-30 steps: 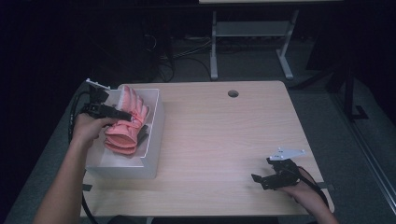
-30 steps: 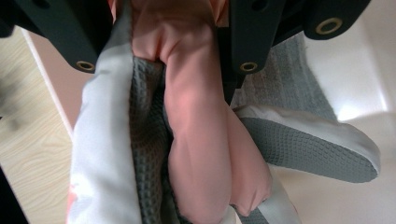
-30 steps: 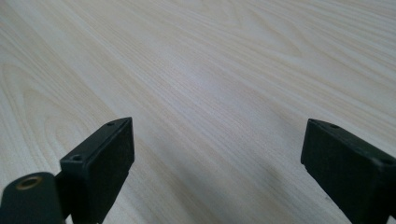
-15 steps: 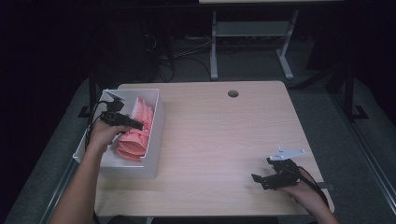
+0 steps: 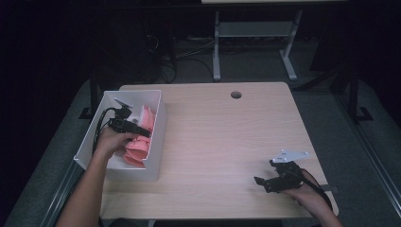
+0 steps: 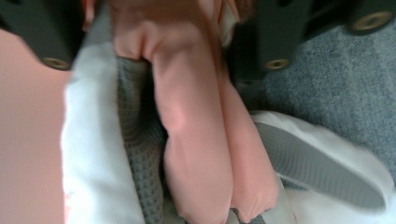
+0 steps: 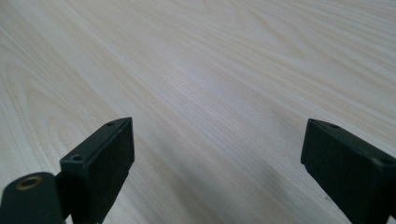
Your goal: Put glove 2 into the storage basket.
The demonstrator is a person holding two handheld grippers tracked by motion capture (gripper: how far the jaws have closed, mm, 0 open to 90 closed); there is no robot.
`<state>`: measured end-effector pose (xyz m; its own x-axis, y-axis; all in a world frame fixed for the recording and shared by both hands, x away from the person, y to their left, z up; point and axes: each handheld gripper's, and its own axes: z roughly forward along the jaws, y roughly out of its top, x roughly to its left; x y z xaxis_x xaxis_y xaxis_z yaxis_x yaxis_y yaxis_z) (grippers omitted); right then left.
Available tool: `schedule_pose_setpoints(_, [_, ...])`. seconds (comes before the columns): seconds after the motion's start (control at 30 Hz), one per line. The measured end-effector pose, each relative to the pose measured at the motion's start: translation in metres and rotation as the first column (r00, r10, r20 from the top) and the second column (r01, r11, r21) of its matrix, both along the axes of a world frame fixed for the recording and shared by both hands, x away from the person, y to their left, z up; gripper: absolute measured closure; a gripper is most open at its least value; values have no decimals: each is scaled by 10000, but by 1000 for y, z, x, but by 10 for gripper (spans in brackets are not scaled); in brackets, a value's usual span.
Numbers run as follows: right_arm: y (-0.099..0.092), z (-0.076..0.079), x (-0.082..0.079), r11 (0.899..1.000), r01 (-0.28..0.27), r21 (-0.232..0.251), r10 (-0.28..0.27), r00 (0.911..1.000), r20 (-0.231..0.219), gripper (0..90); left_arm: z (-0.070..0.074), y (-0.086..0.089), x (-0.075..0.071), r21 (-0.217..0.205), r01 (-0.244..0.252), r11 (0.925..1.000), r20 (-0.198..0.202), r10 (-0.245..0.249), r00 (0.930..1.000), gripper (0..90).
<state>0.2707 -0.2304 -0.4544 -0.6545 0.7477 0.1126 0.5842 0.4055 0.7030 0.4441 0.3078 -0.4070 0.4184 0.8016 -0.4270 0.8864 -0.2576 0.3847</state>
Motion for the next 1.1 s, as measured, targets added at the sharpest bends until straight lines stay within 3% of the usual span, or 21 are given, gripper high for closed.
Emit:
schedule_pose_setpoints(0.13, [-2,0,0,10000,11,-28,-11,10000,23,95,2,2,-1,-32,-68,10000,129,68,9999,277])
schedule_pose_setpoints(0.27, [-2,0,1,10000,1,-31,-1,10000,20,94,8,5,-3,38,-192,9998,336,191,9993,187])
schedule_pose_setpoints(0.63, [-1,0,1,10000,-10,-31,10,10000,9,95,48,13,-10,313,-237,9992,1391,191,9901,174])
schedule_pose_setpoints(1.1, [-4,-1,3,10000,-27,33,27,10000,13,94,94,11,-23,208,64,9998,2780,-119,9605,175])
